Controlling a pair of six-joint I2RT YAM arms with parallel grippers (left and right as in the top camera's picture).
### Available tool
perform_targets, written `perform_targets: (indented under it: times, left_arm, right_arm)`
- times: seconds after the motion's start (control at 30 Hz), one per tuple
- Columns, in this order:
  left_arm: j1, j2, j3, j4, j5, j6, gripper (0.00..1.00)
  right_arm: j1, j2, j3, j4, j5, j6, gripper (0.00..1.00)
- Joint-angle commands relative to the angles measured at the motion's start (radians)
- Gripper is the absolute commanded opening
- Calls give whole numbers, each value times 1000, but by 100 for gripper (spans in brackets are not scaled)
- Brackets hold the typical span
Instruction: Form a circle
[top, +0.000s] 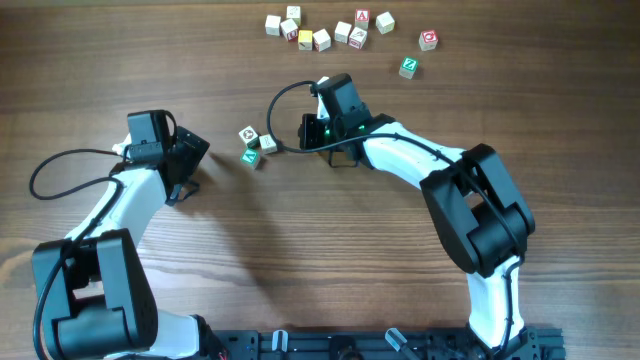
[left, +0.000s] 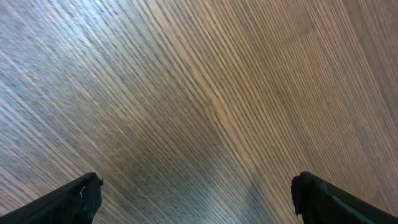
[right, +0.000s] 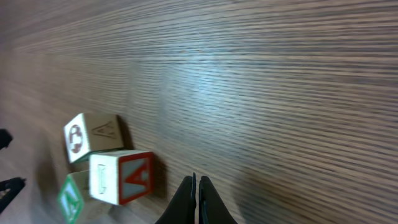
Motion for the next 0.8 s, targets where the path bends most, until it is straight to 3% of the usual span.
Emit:
perform_targets:
  times: [0.0, 0.67, 0.77]
  left_arm:
    - [4, 10, -8, 3, -35, -25, 100]
    - [4, 11, -8, -2, -65, 6, 100]
    - [4, 11, -8, -68, -66, 6, 85]
  right_arm:
    - [25, 27, 3, 24, -47, 42, 5]
    - [42, 61, 3, 37, -50, 135, 5]
    - [42, 70, 3, 54, -58, 141, 4]
